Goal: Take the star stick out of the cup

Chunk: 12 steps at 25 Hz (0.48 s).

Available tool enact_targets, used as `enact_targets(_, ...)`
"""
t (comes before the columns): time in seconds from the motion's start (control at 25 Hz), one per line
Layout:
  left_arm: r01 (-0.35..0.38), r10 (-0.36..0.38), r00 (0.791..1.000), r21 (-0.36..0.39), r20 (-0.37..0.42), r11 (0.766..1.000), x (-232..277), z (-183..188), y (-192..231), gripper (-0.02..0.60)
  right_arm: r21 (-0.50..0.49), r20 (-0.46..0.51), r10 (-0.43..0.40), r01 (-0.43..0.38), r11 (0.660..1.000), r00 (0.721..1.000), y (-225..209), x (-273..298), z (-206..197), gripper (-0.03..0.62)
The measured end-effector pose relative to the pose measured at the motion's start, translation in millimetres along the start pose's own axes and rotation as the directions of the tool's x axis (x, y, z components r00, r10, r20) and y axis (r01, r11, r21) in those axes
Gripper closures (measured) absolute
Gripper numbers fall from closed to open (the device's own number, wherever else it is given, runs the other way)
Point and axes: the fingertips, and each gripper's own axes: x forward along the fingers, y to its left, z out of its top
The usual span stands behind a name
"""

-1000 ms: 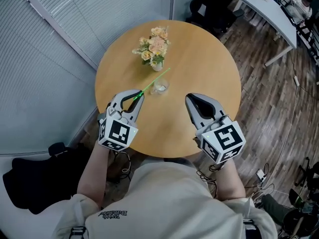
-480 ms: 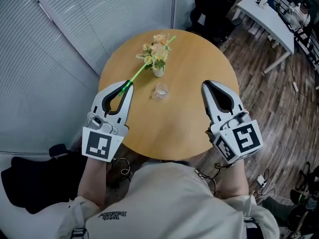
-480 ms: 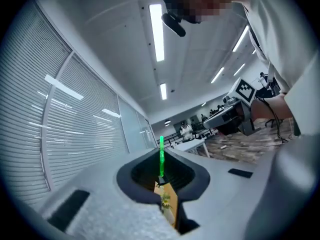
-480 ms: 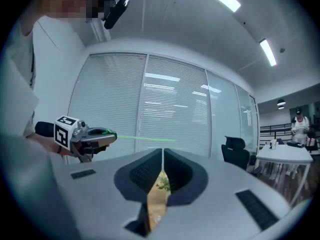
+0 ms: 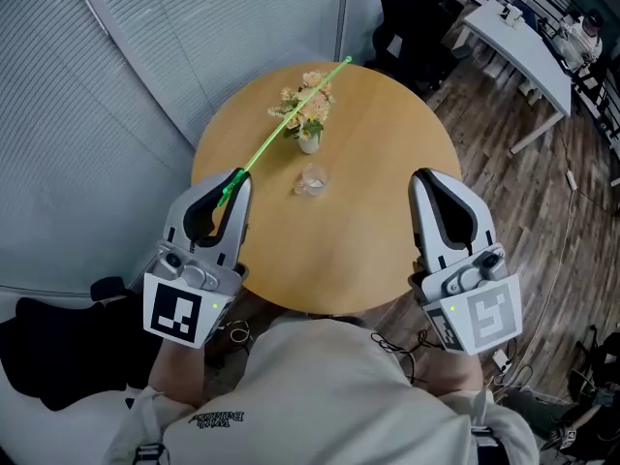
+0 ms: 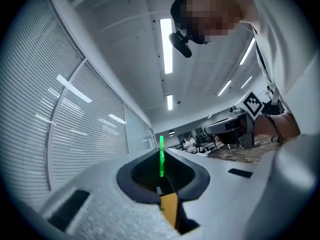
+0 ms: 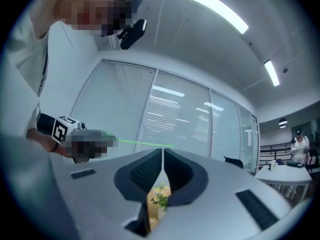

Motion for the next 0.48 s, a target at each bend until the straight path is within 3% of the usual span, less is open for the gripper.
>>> enact_targets(0.2, -0.001, 0.001, 0.999, -0.007, -0.035, 1.0, -7.3, -5.2, -11.3, 0.549, 0.002, -0.01, -0.003, 0.003, 1.0, 1.0, 2.8, -7.8, -16.8, 0.56)
enact_targets(0.48, 0.003, -0.008, 0.994, -0.05, -0.105, 0.999, -15.5, -37.1, -22.7, 0.549, 0.032, -0.12, 0.042, -0.039, 0.999, 0.992, 16.1, -8.0, -53.2, 0.56)
